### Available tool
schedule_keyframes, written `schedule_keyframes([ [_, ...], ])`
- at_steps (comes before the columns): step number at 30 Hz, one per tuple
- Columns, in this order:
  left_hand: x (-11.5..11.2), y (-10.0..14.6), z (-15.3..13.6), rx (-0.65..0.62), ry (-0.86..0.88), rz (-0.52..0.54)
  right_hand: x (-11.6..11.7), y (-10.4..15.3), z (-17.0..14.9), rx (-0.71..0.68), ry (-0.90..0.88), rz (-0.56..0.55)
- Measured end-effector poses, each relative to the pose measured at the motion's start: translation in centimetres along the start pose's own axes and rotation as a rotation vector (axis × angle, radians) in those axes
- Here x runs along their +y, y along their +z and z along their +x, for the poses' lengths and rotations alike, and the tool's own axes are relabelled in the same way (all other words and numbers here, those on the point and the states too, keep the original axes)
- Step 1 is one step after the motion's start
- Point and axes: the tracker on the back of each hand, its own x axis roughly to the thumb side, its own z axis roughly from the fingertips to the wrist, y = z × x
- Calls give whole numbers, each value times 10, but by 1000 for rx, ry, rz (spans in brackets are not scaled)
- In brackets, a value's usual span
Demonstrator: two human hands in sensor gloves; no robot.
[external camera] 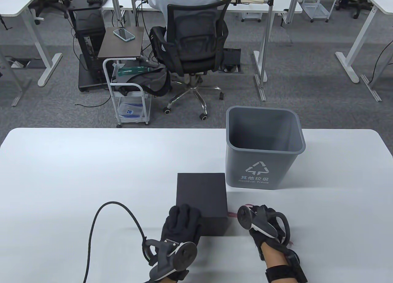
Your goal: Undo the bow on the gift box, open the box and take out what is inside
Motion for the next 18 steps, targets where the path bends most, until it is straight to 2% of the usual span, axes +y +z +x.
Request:
schedule_keyframes([
  [10, 0, 0, 0, 2, 6, -3, 2, 7, -45, 182, 7, 79],
  [18, 0, -1, -1, 1, 20, -5, -2, 18, -81, 241, -272, 56],
])
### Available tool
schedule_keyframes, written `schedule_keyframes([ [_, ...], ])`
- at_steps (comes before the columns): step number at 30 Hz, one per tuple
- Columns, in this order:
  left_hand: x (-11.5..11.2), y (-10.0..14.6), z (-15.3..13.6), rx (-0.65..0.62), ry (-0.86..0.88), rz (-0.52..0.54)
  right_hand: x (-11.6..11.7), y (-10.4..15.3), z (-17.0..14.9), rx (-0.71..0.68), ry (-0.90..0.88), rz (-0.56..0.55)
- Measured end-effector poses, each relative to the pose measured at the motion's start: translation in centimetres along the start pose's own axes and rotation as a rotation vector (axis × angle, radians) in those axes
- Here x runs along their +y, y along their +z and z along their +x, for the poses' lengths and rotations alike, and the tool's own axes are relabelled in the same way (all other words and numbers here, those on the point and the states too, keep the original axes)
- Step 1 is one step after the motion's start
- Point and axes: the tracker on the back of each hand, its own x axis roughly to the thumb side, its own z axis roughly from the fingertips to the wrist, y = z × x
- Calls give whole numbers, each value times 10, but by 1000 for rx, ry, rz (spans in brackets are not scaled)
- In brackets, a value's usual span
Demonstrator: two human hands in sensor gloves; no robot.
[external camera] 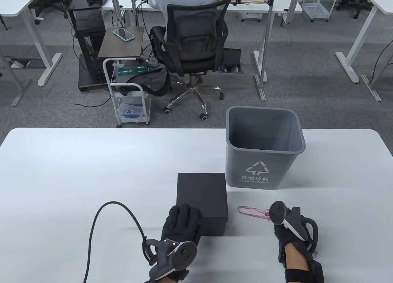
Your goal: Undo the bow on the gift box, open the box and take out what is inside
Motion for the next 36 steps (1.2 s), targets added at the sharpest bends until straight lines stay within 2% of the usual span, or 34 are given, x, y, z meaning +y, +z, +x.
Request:
schedule_keyframes([
  [2, 0, 0, 0, -1, 3, 0, -4, 1, -2, -12, -76, -16],
  [6, 0, 0, -1, -5, 9, 2, -10, 4, 1, -39, -108, -52],
  [14, 1, -1, -3, -29, 14, 27, -30, 16, 10, -133, -260, -192],
  [18, 2, -1, -12, -34, 49, 85, -40, 22, 9, -164, -350, -257],
  [21, 2, -2, -15, -36, 16, 83, -53, 27, 5, -197, -463, -308],
  [24, 0, -2, -14, -44, 16, 60, -72, 36, 4, -225, -603, -376],
  [29, -1, -2, -13, -49, 13, 51, -108, 47, 9, -251, -720, -433],
  [36, -3, -2, -14, -59, 26, 40, -187, 66, 26, -237, -780, -511],
])
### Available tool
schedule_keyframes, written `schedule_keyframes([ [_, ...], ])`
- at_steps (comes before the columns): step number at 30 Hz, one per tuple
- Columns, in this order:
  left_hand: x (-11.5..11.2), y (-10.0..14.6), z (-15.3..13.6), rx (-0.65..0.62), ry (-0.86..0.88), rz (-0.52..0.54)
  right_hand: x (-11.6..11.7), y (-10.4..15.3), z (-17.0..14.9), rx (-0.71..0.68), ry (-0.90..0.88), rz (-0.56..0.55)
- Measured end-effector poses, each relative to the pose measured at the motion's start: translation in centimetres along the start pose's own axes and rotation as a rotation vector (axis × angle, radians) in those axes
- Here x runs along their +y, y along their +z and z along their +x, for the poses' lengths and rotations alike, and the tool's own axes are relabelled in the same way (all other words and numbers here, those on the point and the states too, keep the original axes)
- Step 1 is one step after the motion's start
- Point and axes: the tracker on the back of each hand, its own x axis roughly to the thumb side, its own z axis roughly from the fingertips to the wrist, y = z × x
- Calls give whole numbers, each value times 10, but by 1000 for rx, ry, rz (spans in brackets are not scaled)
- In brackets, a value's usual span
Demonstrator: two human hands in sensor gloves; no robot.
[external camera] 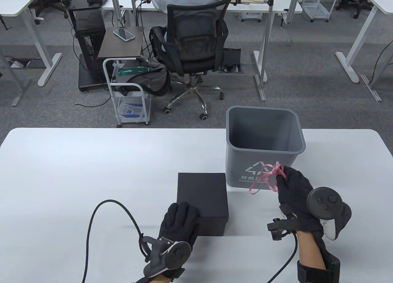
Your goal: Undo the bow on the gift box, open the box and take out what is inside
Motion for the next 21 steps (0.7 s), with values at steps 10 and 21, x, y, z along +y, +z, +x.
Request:
schedule_keyframes([
  [10, -4, 2, 3, -12, -33, -86, -11, -54, 59, 25, 75, -109],
  [21, -1, 2, 9, -6, -73, -114, 15, -127, 51, 51, -6, -138],
])
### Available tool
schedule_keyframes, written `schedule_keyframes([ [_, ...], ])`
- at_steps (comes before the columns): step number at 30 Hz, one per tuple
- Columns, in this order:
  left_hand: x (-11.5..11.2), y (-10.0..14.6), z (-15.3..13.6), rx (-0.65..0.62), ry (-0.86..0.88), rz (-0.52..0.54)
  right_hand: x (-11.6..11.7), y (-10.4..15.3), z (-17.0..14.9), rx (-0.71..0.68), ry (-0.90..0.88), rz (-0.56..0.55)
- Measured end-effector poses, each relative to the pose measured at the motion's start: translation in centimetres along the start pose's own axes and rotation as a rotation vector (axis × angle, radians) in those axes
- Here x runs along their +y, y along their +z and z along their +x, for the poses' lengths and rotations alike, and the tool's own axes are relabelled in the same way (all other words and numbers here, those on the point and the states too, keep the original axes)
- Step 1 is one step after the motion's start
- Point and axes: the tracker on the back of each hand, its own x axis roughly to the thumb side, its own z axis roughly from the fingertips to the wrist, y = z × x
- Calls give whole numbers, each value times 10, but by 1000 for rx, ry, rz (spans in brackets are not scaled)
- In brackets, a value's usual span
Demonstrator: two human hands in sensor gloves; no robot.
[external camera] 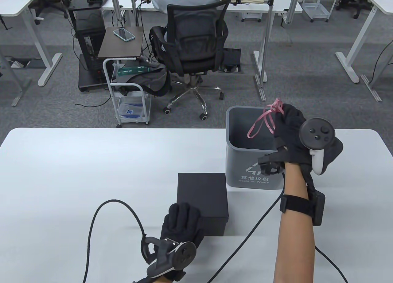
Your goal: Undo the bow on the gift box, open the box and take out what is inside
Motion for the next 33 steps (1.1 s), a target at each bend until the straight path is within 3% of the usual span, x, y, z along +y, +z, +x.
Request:
schedule_keyframes([
  [5, 0, 0, 0, 2, 5, -1, 8, -20, 4, -51, -166, -61],
  [11, 1, 0, -1, 8, 15, -8, 29, -34, -9, 39, -92, -7],
  [20, 0, 1, -1, 13, 26, -13, 42, -36, -28, 130, 162, 147],
  [24, -1, 1, -1, 14, 24, -16, 41, -36, -30, 314, 410, 337],
  [28, -1, 1, -2, 14, 28, -18, 37, -31, -29, 326, 365, 375],
  [33, -2, 1, -5, 2, 40, 6, 27, -17, -21, 237, 231, 363],
])
